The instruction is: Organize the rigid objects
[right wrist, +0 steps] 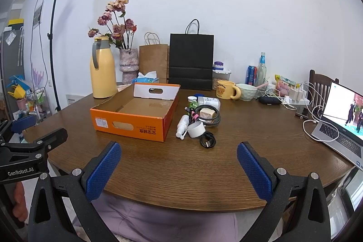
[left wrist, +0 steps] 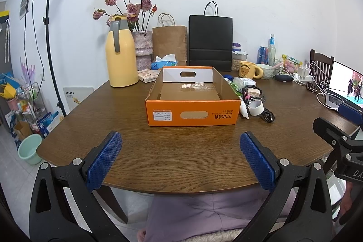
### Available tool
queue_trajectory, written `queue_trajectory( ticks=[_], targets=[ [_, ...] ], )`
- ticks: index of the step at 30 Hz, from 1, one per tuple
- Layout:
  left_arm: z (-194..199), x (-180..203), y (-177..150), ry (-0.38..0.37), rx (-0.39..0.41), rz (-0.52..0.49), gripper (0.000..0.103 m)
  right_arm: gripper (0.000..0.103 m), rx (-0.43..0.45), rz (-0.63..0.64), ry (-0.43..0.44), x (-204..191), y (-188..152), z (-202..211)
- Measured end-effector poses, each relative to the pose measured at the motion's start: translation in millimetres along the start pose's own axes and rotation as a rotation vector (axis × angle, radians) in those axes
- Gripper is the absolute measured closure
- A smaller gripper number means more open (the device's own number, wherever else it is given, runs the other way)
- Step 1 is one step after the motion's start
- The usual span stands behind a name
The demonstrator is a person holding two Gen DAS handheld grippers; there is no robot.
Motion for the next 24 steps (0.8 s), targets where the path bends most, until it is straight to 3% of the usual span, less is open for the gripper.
queue_trajectory(
  ticks=[24],
  targets=[
    [-0.8,-3.0,1.6,0.001,0.001,-0.001,0.000,0.000,0.003,-0.001,0.000,0.8,-0.3,0.9]
  ],
)
Point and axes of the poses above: each gripper's, at about its wrist camera, not at the fingertips, and z roughly against the way its jaws point, x to its right, y to its top, the point moved 6 cm from there along -z, roughly the way its jaws point, and after that the axes turned 15 degrees about -y, right-handed, at the moved point
